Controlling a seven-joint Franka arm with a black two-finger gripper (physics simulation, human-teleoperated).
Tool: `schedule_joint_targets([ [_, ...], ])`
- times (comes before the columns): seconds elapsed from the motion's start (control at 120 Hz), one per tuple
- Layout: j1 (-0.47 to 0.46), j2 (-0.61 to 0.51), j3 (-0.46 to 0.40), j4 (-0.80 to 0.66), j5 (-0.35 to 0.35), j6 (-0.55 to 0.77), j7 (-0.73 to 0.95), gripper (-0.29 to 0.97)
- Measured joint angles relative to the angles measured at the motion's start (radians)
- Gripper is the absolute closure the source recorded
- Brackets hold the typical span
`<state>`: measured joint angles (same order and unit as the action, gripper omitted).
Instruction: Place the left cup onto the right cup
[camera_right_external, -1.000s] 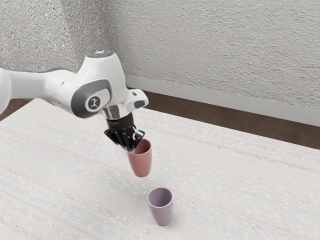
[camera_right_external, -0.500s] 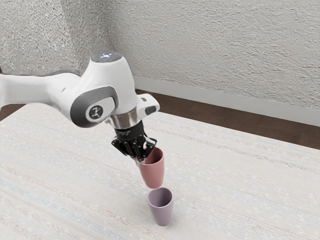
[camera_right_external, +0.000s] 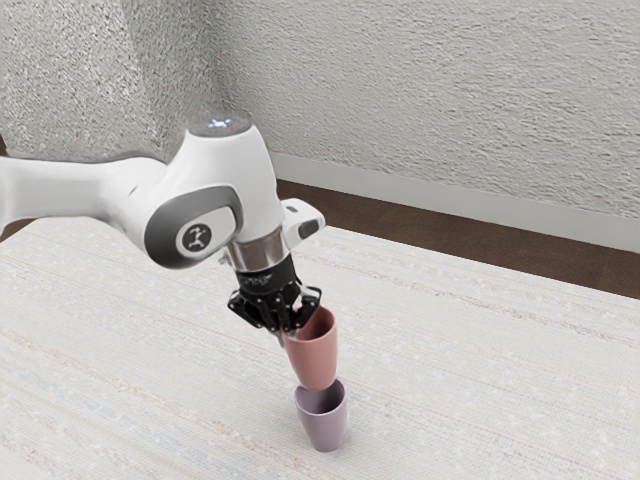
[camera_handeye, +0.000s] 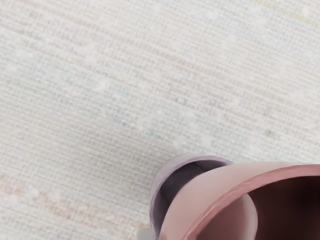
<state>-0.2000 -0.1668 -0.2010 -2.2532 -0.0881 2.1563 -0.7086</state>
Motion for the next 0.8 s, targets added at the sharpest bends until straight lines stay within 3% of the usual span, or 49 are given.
schedule_joint_targets([
  [0.8, 0.000, 0.014, -0.012, -0.028, -0.004, 0.009, -0.129, 0.79],
])
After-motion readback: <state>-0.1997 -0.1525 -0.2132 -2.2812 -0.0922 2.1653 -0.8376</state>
